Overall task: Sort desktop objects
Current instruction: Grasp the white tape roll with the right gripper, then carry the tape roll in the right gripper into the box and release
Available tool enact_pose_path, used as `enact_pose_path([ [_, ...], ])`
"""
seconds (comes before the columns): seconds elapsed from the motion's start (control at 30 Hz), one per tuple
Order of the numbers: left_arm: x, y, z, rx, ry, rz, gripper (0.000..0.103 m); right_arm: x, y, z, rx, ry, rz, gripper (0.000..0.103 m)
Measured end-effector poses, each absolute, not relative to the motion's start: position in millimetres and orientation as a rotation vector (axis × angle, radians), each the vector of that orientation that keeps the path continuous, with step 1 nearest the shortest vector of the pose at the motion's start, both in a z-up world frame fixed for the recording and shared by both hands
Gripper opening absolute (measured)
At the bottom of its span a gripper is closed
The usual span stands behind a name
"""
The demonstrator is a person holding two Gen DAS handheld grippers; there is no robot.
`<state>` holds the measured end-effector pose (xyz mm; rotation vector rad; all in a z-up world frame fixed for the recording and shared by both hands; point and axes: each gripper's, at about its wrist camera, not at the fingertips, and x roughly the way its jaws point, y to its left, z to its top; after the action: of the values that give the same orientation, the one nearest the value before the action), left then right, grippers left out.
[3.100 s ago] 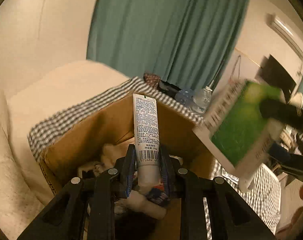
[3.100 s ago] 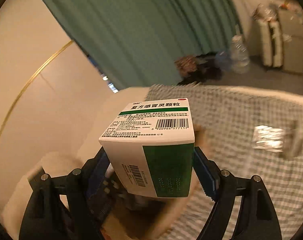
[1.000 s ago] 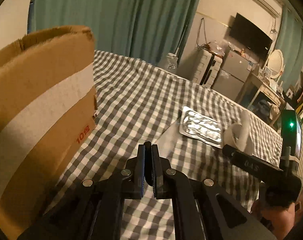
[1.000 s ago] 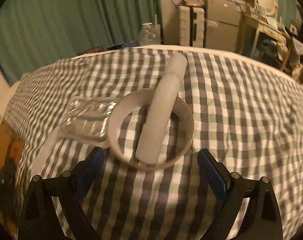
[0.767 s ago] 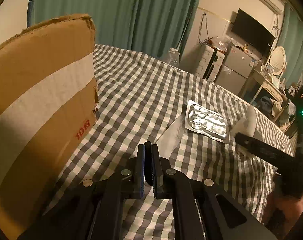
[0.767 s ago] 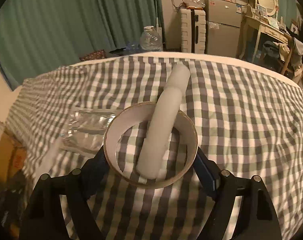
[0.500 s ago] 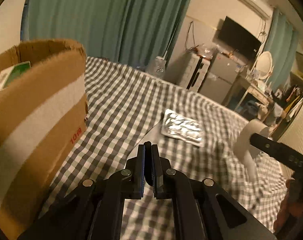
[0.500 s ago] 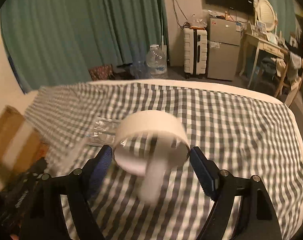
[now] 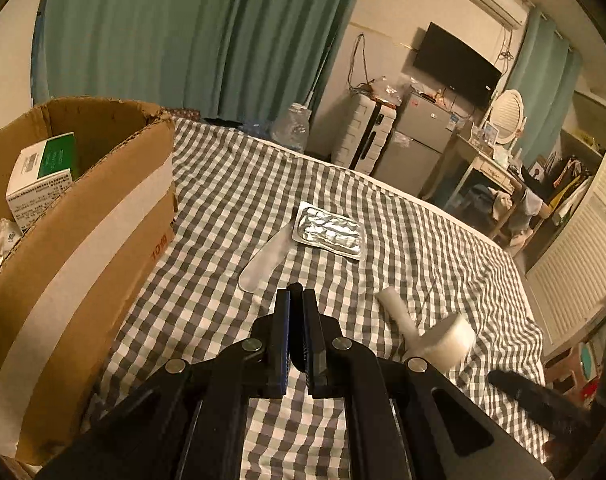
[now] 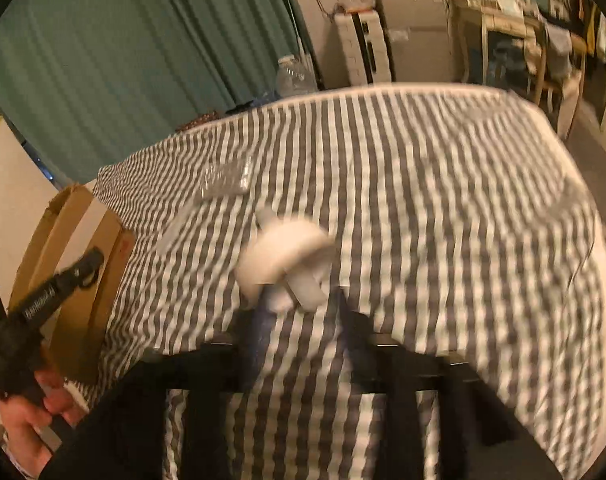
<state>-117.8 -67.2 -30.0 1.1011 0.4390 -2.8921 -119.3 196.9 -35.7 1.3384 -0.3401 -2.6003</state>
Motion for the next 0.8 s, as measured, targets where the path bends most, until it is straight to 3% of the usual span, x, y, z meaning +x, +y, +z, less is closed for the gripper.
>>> enact_pose_path([
  [0.03, -118, -65, -30, 1.104, 0.425, -2.896, 0.005, -118, 199, -39, 1.337, -0.334, -2.609, 0.086],
  [0.07, -120, -63, -31, 1.111, 0.405, -2.898, 0.005, -113, 196, -41, 1.308, -0.311, -2.630, 0.088],
  [0.37, -141, -65, -64, 1.225, 0.401, -2.833, 0.005, -166, 159, -78, 1.274, -0.092, -2.568, 0.091],
  [0.6, -150, -70, -82, 1.278, 0.422, -2.801, 0.005, -212, 149, -107, 1.324, -0.221, -2.460, 0.092],
  [0.67, -150, -69, -85, 1.288, 0.408, -2.795, 0.005, -214, 143, -106, 1.299, -0.178, -2.473, 0.084],
  [0.8, -145, -67, -80, 1.279, 0.390, -2.803, 0.005, -200, 145, -97, 1.347, -0.195, -2.479, 0.084],
])
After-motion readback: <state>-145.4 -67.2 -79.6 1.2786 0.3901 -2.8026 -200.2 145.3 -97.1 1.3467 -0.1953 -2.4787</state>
